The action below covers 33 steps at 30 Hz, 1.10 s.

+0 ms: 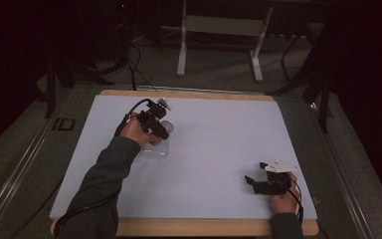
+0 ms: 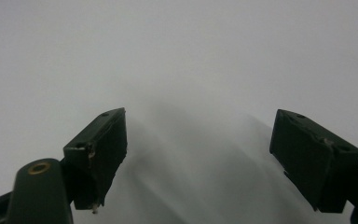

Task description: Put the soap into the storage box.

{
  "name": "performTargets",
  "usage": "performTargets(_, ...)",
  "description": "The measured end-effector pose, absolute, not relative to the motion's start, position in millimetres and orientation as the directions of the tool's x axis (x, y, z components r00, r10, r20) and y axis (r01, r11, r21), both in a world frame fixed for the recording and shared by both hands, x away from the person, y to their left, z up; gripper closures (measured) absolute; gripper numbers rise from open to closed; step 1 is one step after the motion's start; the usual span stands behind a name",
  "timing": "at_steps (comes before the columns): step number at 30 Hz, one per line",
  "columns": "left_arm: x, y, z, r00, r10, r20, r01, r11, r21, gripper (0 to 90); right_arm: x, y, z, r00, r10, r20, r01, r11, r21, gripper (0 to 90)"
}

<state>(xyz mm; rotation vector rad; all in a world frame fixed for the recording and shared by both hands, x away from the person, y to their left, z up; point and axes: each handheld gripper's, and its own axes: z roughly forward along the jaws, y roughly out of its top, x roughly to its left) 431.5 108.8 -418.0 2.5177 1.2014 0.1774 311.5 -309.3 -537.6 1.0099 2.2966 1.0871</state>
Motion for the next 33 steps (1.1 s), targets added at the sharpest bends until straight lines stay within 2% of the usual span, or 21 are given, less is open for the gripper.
performTargets(33, 442.2, 139.2, -418.5, 0.562, 0.827, -0.038, 0.784, -0.517, 0.344, 49.9, 311.3, -308.6, -537.7, -0.658, 0.751, -0.059, 0.436, 0.443, 0.783, 18.5)
